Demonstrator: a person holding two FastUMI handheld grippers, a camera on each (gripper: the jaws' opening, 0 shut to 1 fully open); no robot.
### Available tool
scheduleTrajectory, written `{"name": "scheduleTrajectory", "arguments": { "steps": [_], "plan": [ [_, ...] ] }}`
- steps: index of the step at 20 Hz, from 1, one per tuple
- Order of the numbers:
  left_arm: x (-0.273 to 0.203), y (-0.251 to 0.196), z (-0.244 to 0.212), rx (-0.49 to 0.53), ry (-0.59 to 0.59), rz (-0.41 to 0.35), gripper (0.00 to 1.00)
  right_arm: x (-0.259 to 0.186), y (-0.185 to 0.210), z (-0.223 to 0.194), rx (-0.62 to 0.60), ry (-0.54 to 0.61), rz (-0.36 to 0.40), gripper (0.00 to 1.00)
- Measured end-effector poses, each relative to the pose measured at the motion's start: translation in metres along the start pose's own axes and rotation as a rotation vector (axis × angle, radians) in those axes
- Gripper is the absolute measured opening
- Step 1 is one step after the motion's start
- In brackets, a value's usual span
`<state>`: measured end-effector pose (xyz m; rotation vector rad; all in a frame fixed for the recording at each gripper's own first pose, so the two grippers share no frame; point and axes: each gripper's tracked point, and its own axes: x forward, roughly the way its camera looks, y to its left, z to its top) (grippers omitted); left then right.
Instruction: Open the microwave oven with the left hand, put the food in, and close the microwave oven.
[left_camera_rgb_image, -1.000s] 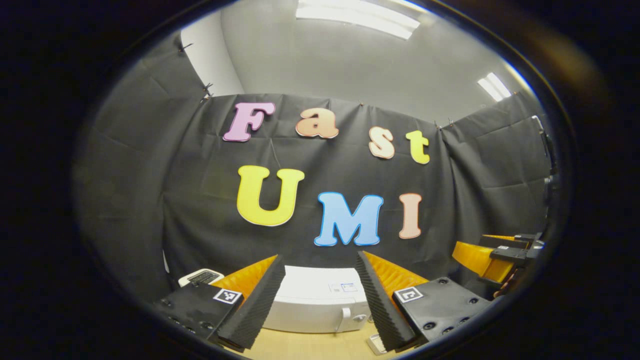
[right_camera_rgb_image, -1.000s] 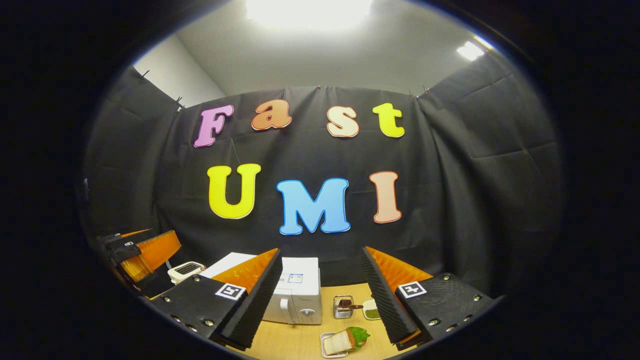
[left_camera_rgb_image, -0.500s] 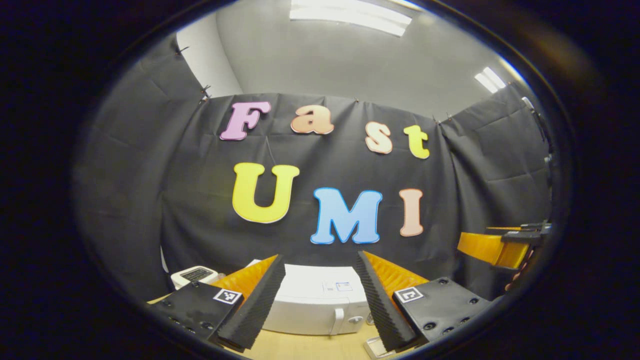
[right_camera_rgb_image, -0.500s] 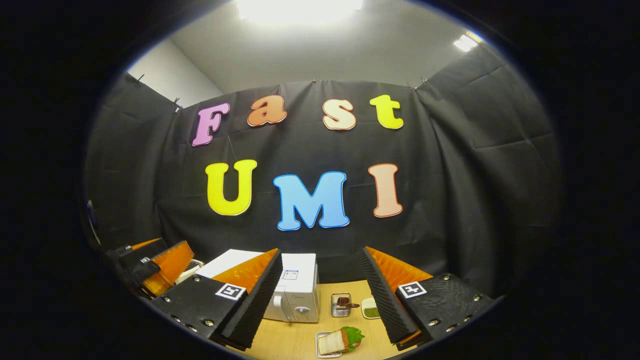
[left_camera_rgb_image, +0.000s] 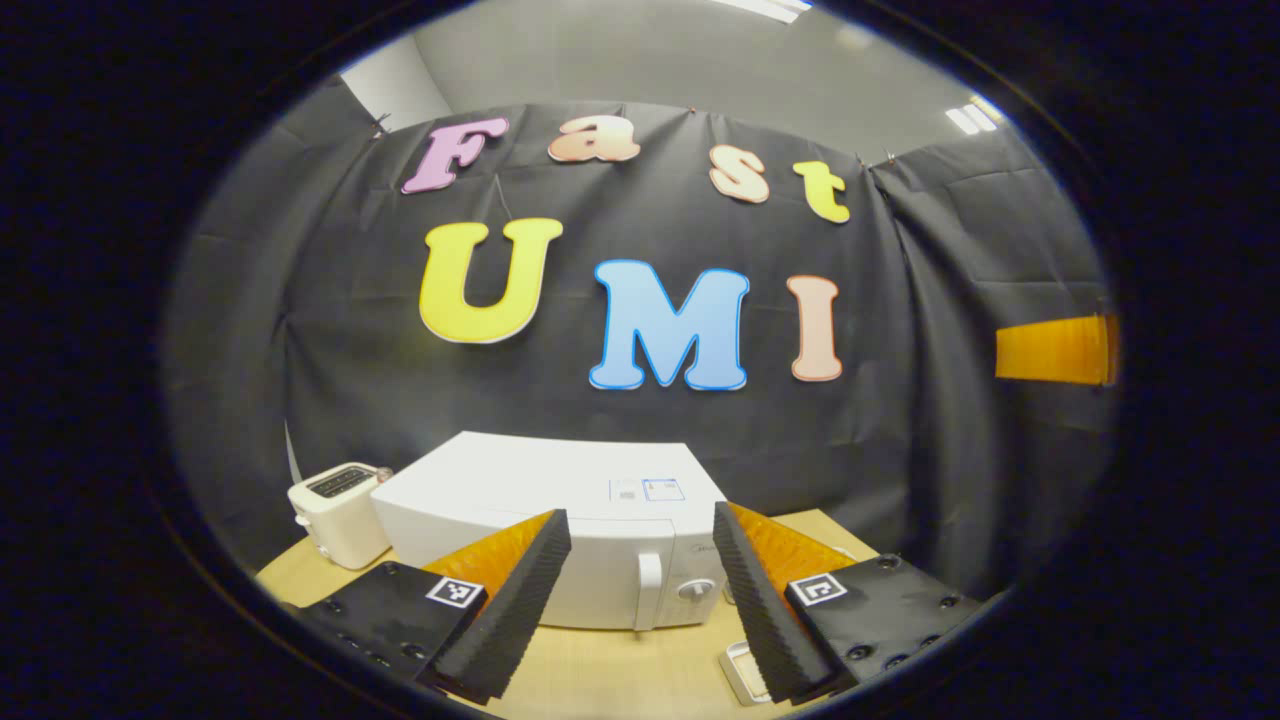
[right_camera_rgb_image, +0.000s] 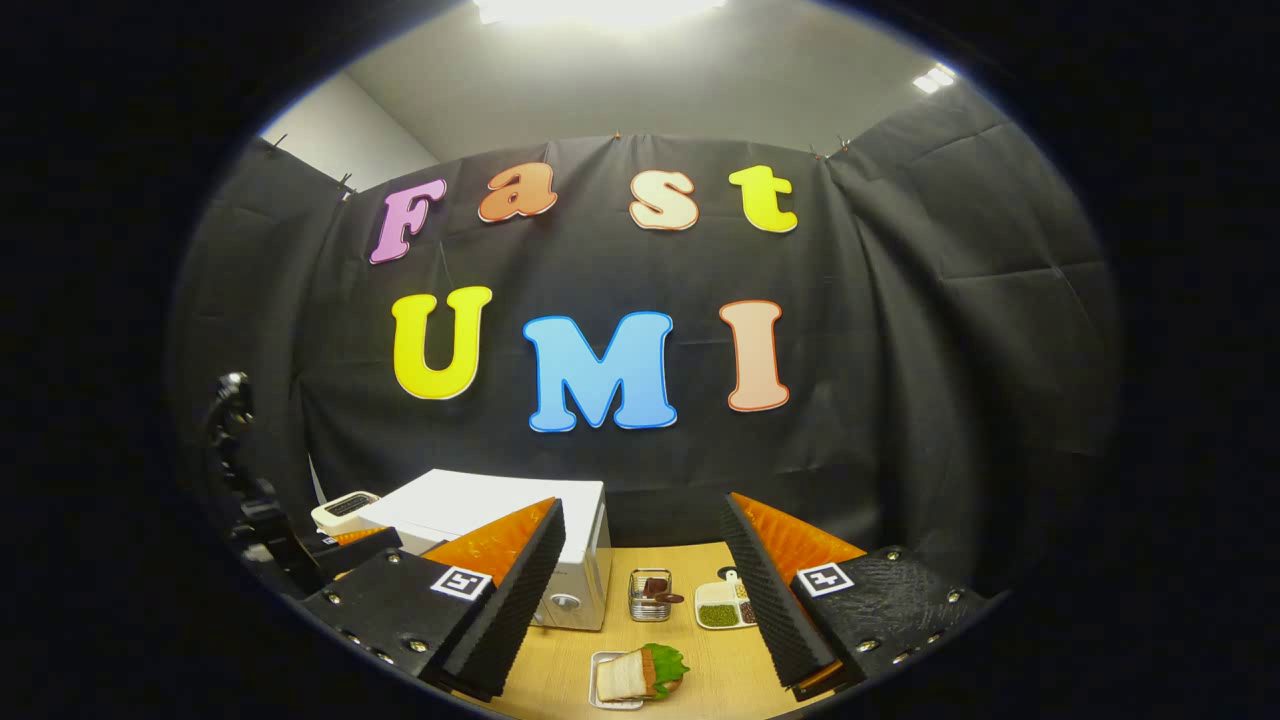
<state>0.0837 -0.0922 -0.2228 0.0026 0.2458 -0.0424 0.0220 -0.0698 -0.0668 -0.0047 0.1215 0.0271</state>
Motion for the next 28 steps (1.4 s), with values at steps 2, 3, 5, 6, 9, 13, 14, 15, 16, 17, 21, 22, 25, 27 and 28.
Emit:
{"name": "scheduleTrajectory", "arguments": {
  "steps": [2, 3, 5, 6, 9, 13, 14, 15, 16, 17, 21, 22, 25, 27, 28],
  "plan": [
    [0.019, -0.004, -0.028, 0.020, 0.040, 0.005, 0.93, 0.004, -0.009, -0.004, -0.009, 0.009, -0.004, 0.95],
    [0.030, -0.005, -0.041, 0.027, 0.065, 0.007, 0.92, 0.007, -0.014, -0.005, -0.016, 0.013, -0.009, 0.95],
    [0.046, -0.004, -0.064, 0.038, 0.106, 0.019, 0.94, 0.011, -0.022, -0.010, -0.024, 0.022, -0.013, 0.95],
    [0.054, -0.003, -0.076, 0.037, 0.127, 0.025, 0.95, 0.015, -0.026, -0.013, -0.024, 0.029, -0.017, 0.95],
    [0.077, -0.001, -0.104, 0.028, 0.184, 0.042, 0.96, 0.022, -0.037, -0.022, -0.021, 0.055, -0.031, 0.95],
    [0.103, -0.001, -0.133, 0.022, 0.238, 0.055, 0.95, 0.031, -0.047, -0.035, -0.026, 0.088, -0.040, 0.95],
    [0.107, 0.000, -0.135, 0.024, 0.245, 0.059, 0.93, 0.033, -0.049, -0.038, -0.028, 0.094, -0.040, 0.95],
    [0.111, 0.004, -0.139, 0.032, 0.246, 0.066, 0.90, 0.035, -0.051, -0.039, -0.031, 0.099, -0.041, 0.95],
    [0.115, 0.004, -0.142, 0.026, 0.253, 0.064, 0.87, 0.038, -0.052, -0.040, -0.035, 0.101, -0.041, 0.95],
    [0.117, 0.004, -0.146, 0.014, 0.262, 0.066, 0.82, 0.039, -0.053, -0.040, -0.037, 0.101, -0.043, 0.95],
    [0.120, -0.006, -0.151, 0.078, 0.273, 0.042, 0.36, 0.041, -0.049, -0.039, -0.031, 0.098, -0.037, 0.95],
    [0.121, -0.007, -0.149, 0.074, 0.271, 0.041, 0.35, 0.040, -0.046, -0.041, -0.028, 0.099, -0.032, 0.95],
    [0.120, -0.007, -0.150, 0.034, 0.288, 0.009, 0.28, 0.036, -0.042, -0.043, -0.026, 0.101, -0.025, 0.95],
    [0.121, -0.007, -0.152, 0.074, 0.300, 0.001, 0.22, 0.033, -0.038, -0.045, -0.022, 0.110, -0.020, 0.95],
    [0.119, -0.008, -0.150, 0.069, 0.310, 0.002, 0.22, 0.032, -0.037, -0.044, -0.019, 0.111, -0.018, 0.95]
  ]
}}
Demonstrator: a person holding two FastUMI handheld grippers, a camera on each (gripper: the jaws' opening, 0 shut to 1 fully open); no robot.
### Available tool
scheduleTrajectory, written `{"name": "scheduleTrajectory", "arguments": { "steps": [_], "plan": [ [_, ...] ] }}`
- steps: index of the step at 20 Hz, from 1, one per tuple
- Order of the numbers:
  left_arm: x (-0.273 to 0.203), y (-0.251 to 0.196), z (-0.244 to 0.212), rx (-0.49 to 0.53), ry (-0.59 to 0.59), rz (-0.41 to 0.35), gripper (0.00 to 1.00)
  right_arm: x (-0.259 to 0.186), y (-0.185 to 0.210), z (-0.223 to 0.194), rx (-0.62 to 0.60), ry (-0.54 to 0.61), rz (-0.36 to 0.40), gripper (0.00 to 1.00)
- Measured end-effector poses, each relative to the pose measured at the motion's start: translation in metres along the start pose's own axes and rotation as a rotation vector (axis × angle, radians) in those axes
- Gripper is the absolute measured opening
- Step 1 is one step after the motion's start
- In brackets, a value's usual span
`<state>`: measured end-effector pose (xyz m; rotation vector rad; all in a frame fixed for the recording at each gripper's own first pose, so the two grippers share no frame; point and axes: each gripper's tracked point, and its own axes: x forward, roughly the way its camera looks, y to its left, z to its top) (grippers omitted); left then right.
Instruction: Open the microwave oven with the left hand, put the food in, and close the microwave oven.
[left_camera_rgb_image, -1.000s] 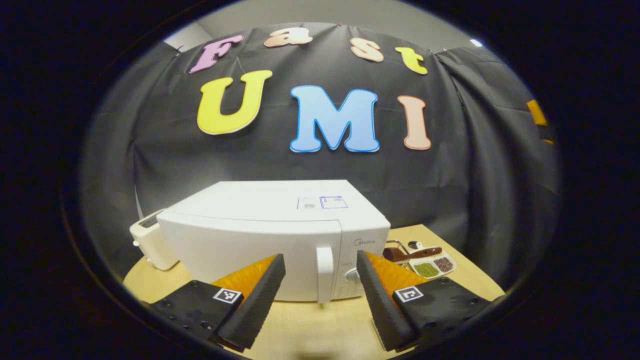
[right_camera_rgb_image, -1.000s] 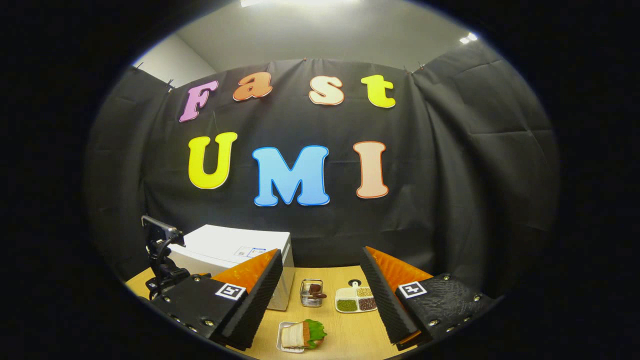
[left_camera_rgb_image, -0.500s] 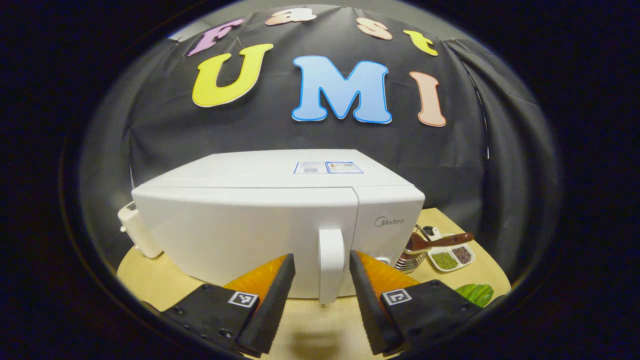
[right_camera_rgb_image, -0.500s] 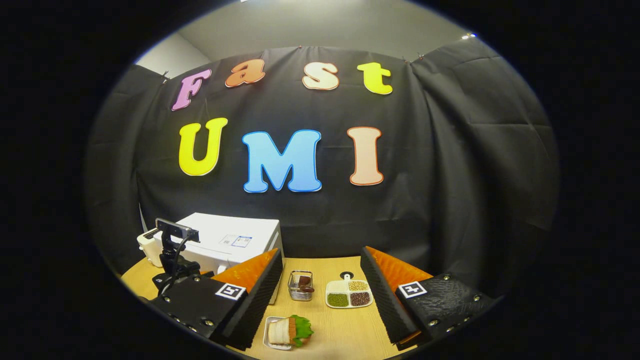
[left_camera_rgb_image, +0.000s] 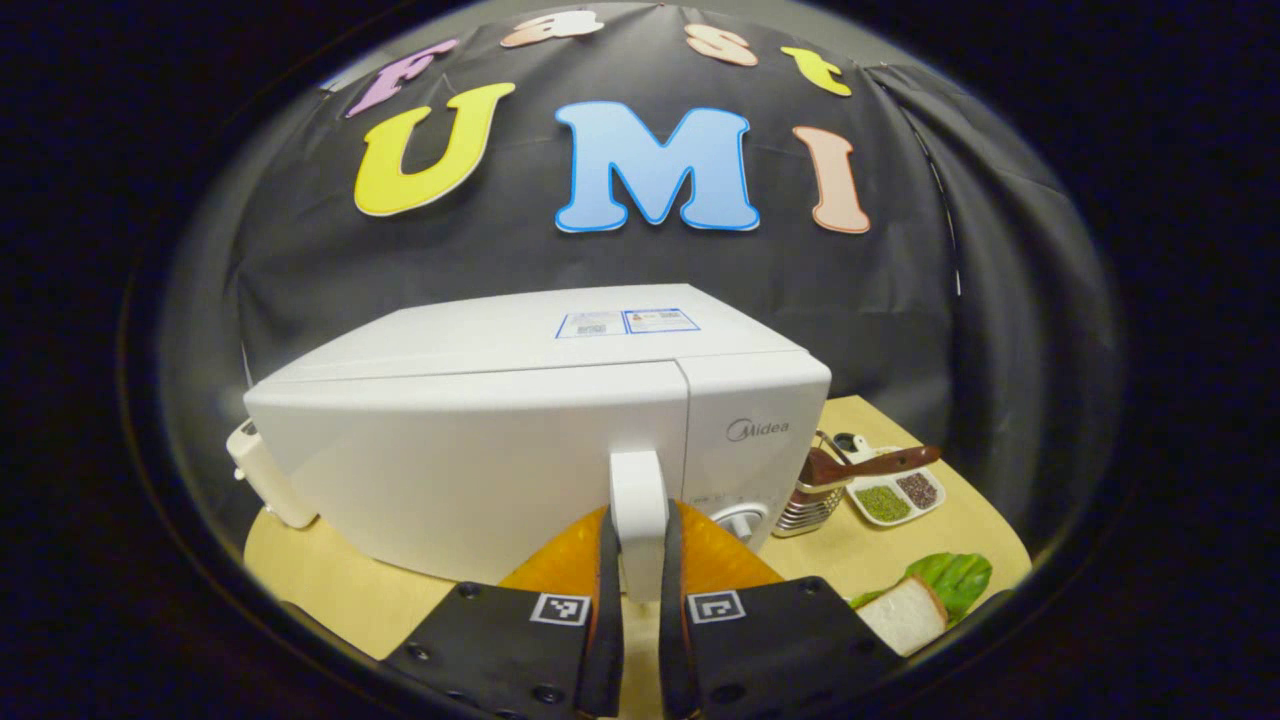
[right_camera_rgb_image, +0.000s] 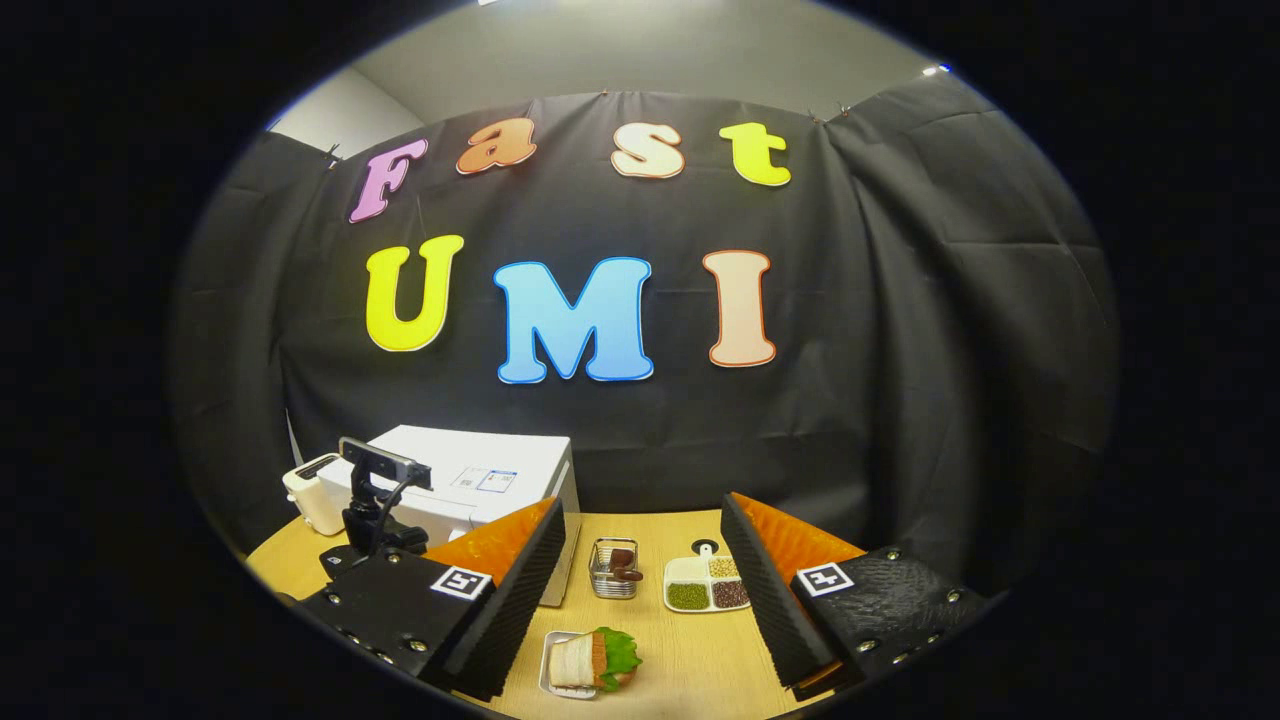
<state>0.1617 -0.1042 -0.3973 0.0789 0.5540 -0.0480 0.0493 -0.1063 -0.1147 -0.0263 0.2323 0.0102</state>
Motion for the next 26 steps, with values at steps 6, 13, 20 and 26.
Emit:
{"name": "scheduleTrajectory", "arguments": {
  "steps": [6, 13, 20, 26],
  "plan": [
    [-0.001, 0.000, -0.002, 0.004, 0.031, -0.039, 0.07, -0.007, 0.003, 0.005, -0.003, -0.016, 0.000, 0.95],
    [-0.022, 0.000, -0.014, 0.011, 0.053, -0.070, 0.07, -0.011, 0.002, 0.005, 0.007, -0.022, -0.022, 0.95],
    [-0.085, 0.011, -0.043, 0.057, 0.076, -0.175, 0.07, -0.014, 0.026, 0.001, 0.053, -0.013, 0.004, 0.95],
    [-0.141, 0.033, -0.070, 0.113, 0.086, -0.286, 0.07, -0.038, 0.065, 0.009, 0.077, -0.054, 0.049, 0.95]
  ]
}}
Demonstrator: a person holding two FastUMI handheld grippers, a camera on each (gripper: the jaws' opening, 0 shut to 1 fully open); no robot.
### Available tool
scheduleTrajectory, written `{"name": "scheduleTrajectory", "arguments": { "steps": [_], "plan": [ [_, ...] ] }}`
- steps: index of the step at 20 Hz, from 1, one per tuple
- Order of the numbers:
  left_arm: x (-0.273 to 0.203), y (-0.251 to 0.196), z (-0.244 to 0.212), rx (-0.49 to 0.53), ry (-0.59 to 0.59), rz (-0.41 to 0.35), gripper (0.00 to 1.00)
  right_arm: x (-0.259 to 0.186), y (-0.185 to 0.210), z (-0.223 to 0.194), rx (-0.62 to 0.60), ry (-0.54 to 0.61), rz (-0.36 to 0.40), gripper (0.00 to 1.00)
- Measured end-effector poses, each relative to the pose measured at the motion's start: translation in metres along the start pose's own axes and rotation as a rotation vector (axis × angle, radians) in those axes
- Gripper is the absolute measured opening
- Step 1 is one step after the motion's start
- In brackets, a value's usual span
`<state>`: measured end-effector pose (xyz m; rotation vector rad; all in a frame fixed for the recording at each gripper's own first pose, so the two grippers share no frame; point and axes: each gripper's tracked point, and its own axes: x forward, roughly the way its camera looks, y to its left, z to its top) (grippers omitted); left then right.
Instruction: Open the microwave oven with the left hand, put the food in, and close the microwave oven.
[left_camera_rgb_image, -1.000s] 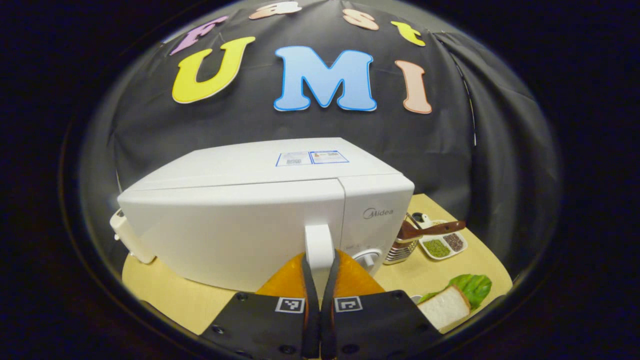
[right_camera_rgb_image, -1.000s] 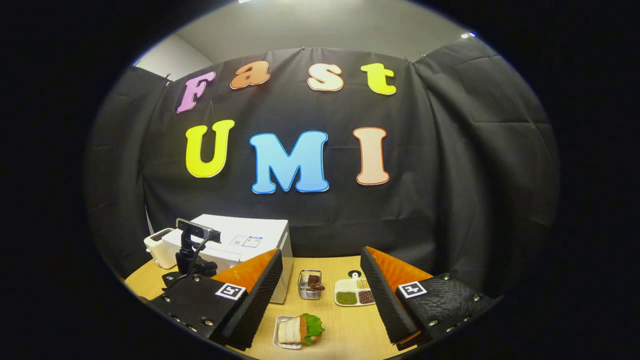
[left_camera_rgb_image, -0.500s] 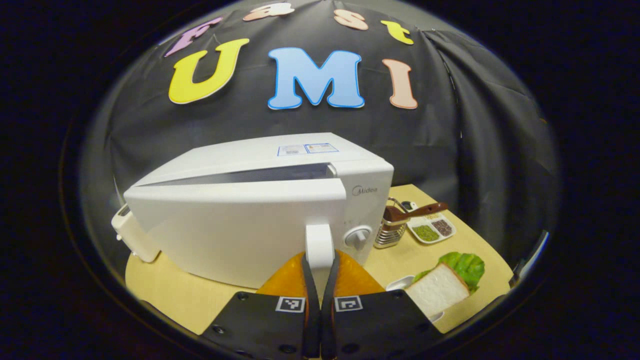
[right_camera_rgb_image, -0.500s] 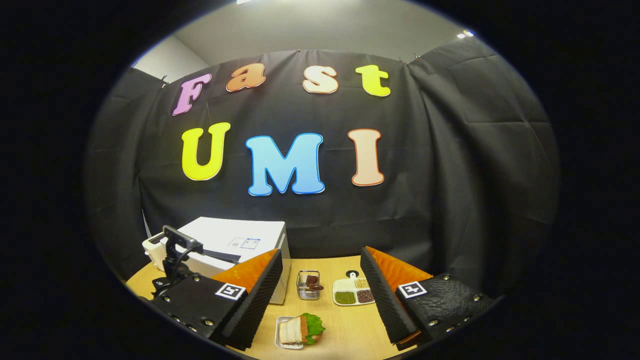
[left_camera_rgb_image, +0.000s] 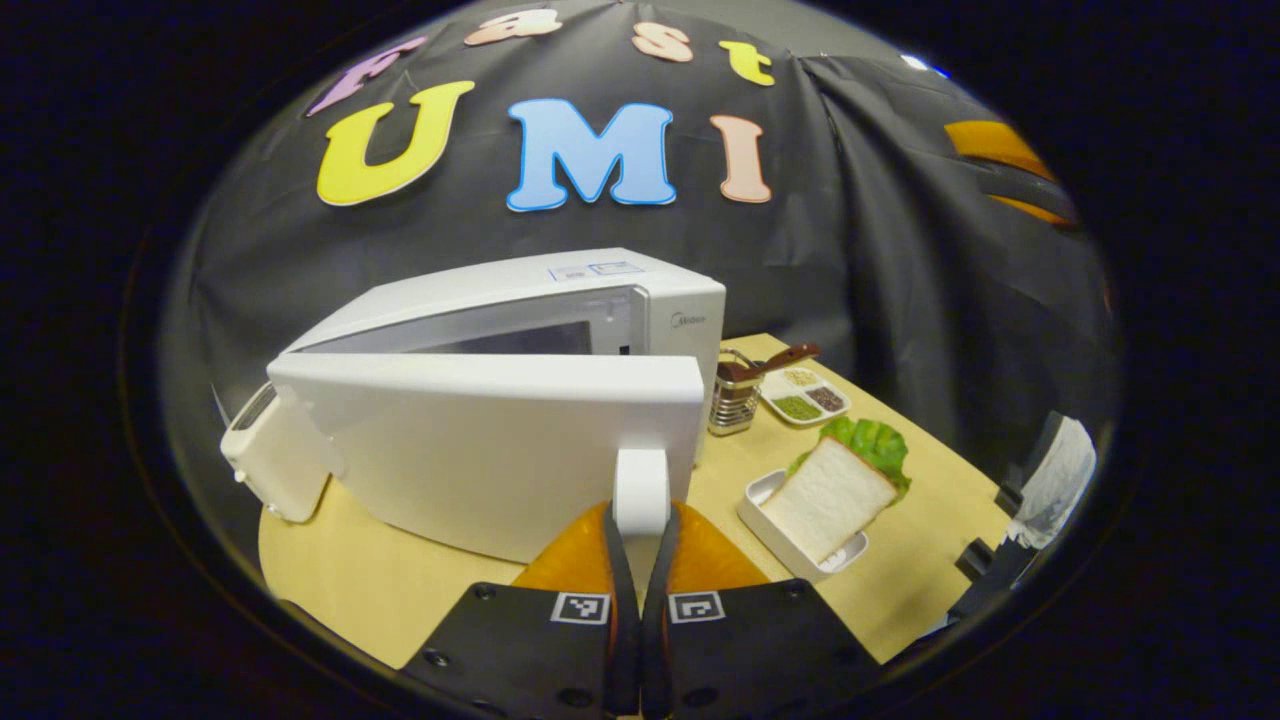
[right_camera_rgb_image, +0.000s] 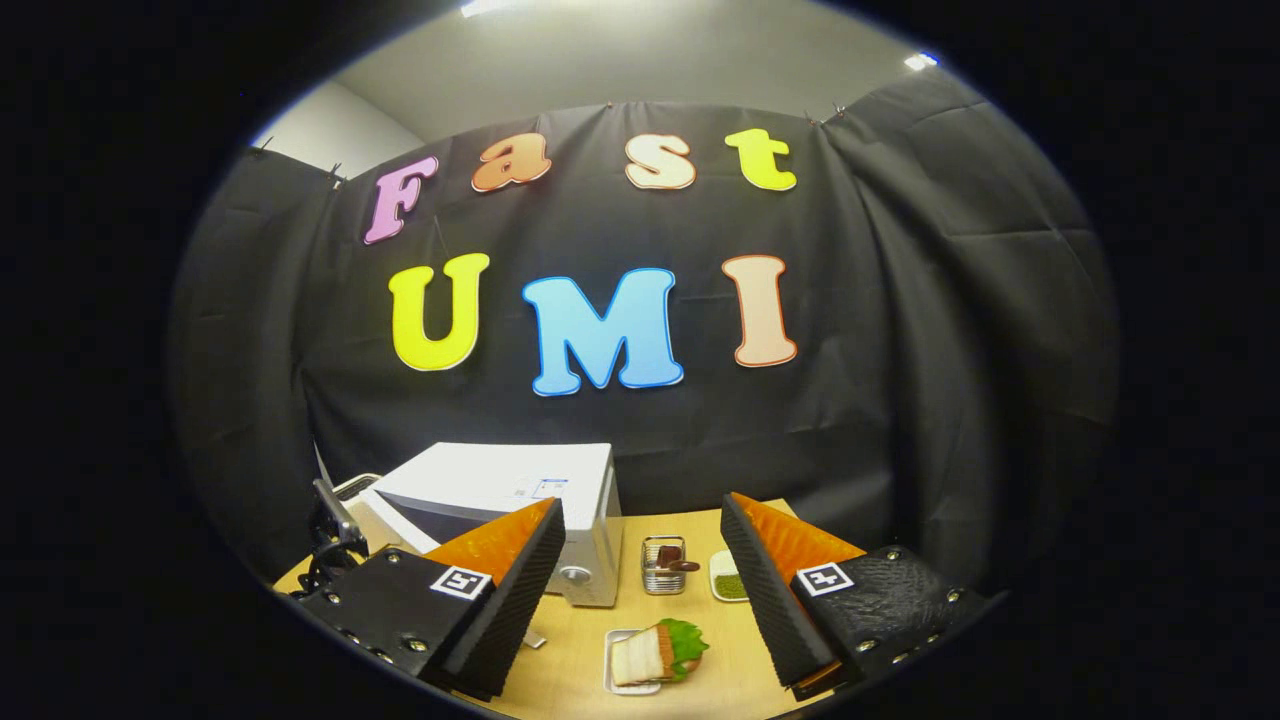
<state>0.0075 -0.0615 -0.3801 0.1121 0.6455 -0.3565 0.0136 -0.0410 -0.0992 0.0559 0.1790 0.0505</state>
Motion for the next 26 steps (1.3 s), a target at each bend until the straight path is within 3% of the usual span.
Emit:
{"name": "scheduleTrajectory", "arguments": {
  "steps": [8, 13, 17, 20, 26],
  "plan": [
    [-0.084, 0.035, -0.050, 0.002, 0.008, -0.073, 0.07, -0.017, 0.055, -0.015, 0.020, 0.004, 0.047, 0.95],
    [-0.127, 0.069, -0.077, 0.036, 0.040, -0.085, 0.07, -0.019, 0.085, -0.034, 0.048, 0.041, 0.076, 0.95],
    [-0.164, 0.109, -0.099, 0.048, 0.068, -0.066, 0.07, -0.013, 0.085, -0.056, 0.069, 0.080, 0.061, 0.95],
    [-0.183, 0.136, -0.112, 0.077, 0.095, -0.075, 0.06, 0.006, 0.052, -0.094, 0.055, 0.141, 0.022, 0.95],
    [-0.207, 0.188, -0.129, 0.105, 0.146, -0.083, 0.10, 0.031, -0.022, -0.166, 0.175, 0.314, -0.077, 0.95]
  ]
}}
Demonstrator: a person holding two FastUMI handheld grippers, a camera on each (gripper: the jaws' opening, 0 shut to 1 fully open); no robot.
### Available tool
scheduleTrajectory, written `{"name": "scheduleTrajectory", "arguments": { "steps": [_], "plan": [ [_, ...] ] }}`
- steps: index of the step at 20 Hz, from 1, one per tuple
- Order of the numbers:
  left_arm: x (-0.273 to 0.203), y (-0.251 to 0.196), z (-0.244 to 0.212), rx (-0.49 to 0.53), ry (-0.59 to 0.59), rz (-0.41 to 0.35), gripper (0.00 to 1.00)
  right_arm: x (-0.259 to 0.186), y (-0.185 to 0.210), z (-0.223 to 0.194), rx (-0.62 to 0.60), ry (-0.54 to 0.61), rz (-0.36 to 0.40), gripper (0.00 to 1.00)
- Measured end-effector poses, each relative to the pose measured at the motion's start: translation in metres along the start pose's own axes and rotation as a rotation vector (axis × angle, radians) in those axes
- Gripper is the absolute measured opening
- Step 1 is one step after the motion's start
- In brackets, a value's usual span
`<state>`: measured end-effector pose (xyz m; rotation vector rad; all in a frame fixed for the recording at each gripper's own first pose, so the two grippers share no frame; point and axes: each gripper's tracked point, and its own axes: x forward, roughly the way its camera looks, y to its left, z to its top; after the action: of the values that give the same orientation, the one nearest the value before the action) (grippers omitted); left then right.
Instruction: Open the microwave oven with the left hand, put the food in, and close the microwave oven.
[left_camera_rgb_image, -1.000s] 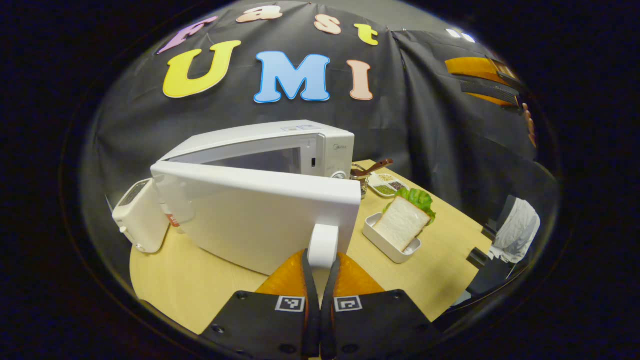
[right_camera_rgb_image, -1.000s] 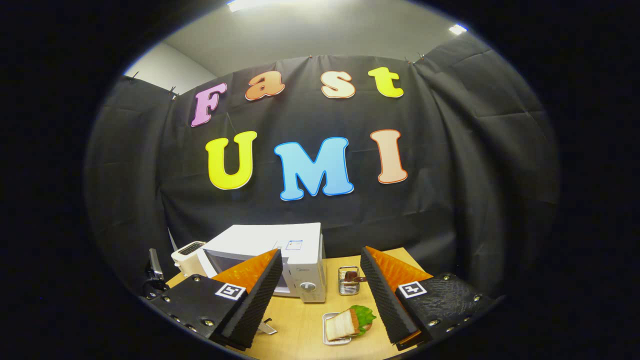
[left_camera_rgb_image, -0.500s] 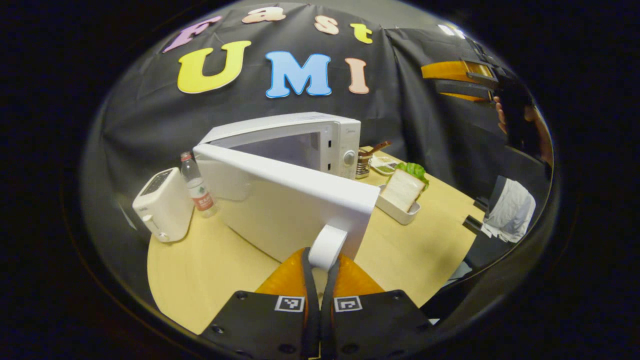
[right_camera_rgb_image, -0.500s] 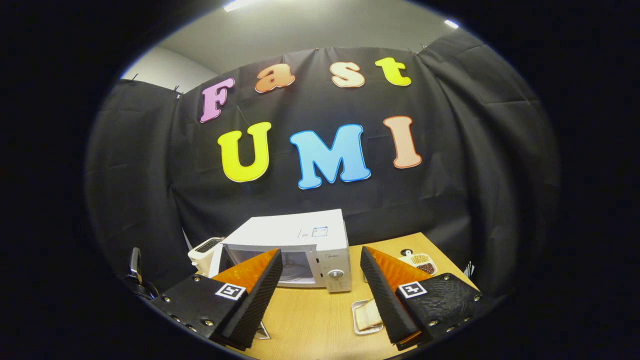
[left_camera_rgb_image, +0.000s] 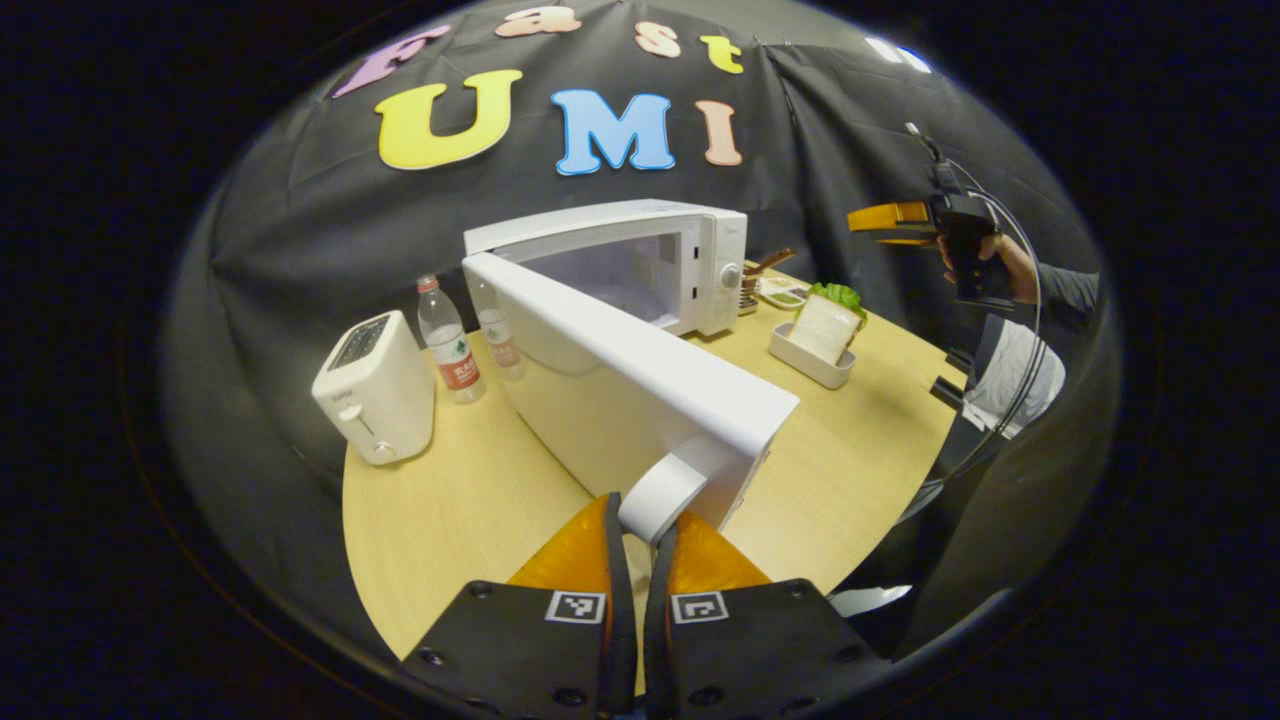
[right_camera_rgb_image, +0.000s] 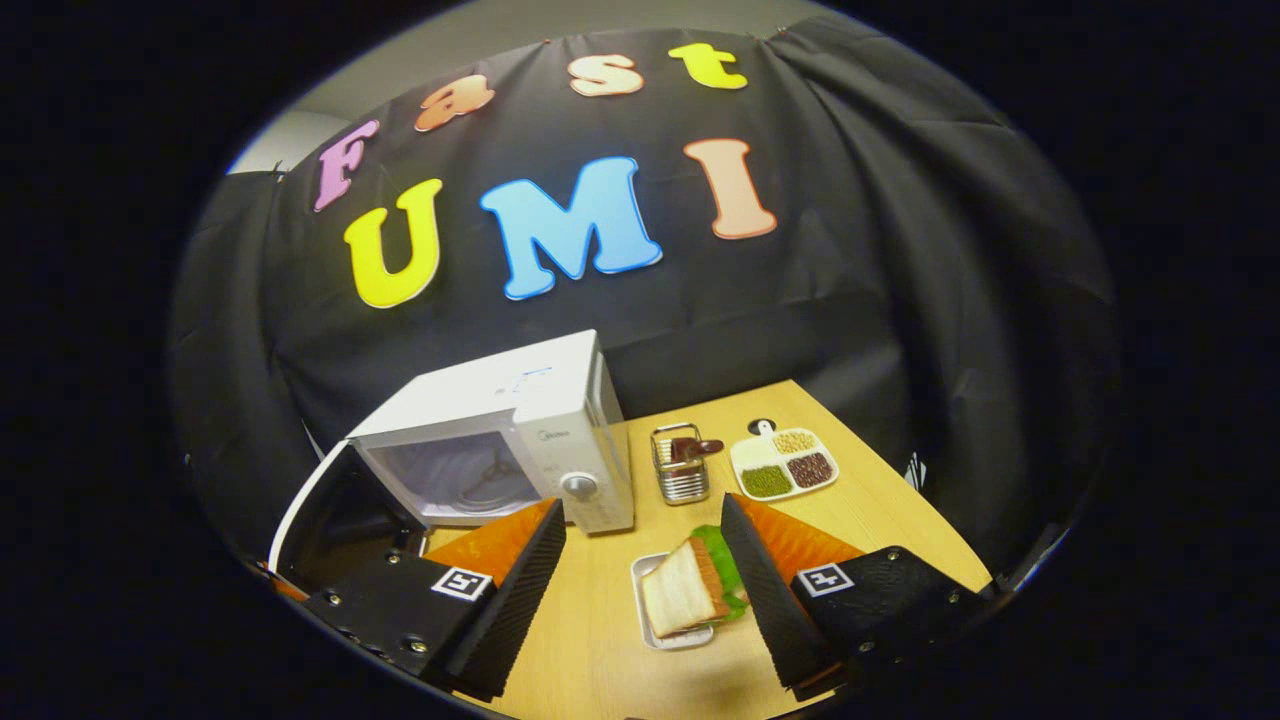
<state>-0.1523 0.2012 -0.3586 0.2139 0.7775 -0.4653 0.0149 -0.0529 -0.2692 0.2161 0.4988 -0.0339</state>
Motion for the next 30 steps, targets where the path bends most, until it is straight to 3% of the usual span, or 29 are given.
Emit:
{"name": "scheduleTrajectory", "arguments": {
  "steps": [7, 13, 15, 16, 17, 19, 20, 21, 25, 27, 29, 30],
  "plan": [
    [-0.019, 0.041, -0.017, 0.019, 0.029, 0.020, 0.11, 0.048, -0.049, -0.068, 0.088, 0.217, -0.020, 0.93],
    [-0.028, 0.068, -0.030, 0.009, 0.050, 0.028, 0.14, 0.061, -0.054, -0.106, 0.221, 0.352, 0.039, 0.97],
    [-0.034, 0.076, -0.033, -0.025, 0.034, 0.033, 0.29, 0.063, -0.056, -0.115, 0.234, 0.388, 0.042, 0.97],
    [-0.038, 0.083, -0.036, -0.048, 0.028, 0.047, 0.30, 0.064, -0.055, -0.118, 0.241, 0.403, 0.045, 0.98],
    [-0.043, 0.089, -0.038, -0.067, 0.021, 0.067, 0.41, 0.064, -0.056, -0.122, 0.243, 0.414, 0.045, 0.97],
    [-0.055, 0.098, -0.040, -0.097, 0.002, 0.109, 0.76, 0.065, -0.054, -0.127, 0.248, 0.428, 0.050, 0.97],
    [-0.061, 0.101, -0.040, -0.111, -0.014, 0.132, 0.82, 0.066, -0.054, -0.128, 0.250, 0.435, 0.050, 0.96],
    [-0.069, 0.102, -0.039, -0.136, -0.031, 0.150, 1.00, 0.067, -0.053, -0.130, 0.256, 0.439, 0.052, 0.96],
    [-0.117, 0.109, 0.001, -0.247, -0.196, 0.299, 0.97, 0.072, -0.050, -0.129, 0.313, 0.441, 0.042, 0.90],
    [-0.144, 0.107, 0.037, -0.275, -0.308, 0.384, 0.98, 0.076, -0.047, -0.128, 0.350, 0.435, 0.043, 0.72],
    [-0.173, 0.113, 0.072, -0.251, -0.385, 0.518, 0.95, 0.075, -0.044, -0.120, 0.369, 0.414, 0.048, 0.53],
    [-0.182, 0.104, 0.092, -0.230, -0.422, 0.543, 0.98, 0.075, -0.040, -0.116, 0.372, 0.407, 0.053, 0.44]
  ]
}}
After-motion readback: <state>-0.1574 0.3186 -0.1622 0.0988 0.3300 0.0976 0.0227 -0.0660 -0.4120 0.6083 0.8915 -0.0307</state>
